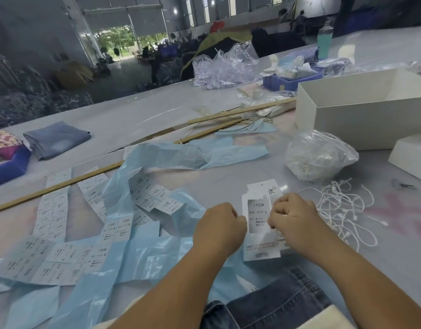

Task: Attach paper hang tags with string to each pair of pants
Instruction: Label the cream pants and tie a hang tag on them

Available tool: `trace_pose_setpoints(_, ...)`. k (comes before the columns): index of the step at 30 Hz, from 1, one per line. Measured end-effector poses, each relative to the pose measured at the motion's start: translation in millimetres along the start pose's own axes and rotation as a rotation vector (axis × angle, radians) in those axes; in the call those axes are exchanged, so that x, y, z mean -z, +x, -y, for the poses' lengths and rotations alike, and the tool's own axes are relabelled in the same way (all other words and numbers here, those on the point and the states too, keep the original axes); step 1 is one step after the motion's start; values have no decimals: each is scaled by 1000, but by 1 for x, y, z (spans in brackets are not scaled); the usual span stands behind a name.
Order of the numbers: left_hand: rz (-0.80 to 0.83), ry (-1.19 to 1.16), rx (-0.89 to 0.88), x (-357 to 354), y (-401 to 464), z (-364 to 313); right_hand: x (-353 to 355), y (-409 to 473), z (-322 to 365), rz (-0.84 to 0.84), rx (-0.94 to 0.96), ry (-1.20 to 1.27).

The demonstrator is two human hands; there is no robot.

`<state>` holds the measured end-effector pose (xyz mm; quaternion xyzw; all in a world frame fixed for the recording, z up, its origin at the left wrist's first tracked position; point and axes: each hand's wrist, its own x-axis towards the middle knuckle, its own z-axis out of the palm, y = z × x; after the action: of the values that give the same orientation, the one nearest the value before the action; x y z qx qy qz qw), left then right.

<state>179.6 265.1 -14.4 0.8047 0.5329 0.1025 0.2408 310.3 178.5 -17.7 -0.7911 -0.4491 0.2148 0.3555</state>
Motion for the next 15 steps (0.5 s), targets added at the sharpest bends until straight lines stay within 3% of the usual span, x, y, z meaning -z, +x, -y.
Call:
trace_pose_setpoints(3,78,26,30,-5,3,3,-6,2,-4,-5,31,-151)
trace_pose_setpoints(9,284,-273,126,-9,5,2,-11,2,-6,-9,-10,-166)
trace_pose_setpoints(15,209,-605,166,-4,7,4,-6,-2,-8,-90,-25,67)
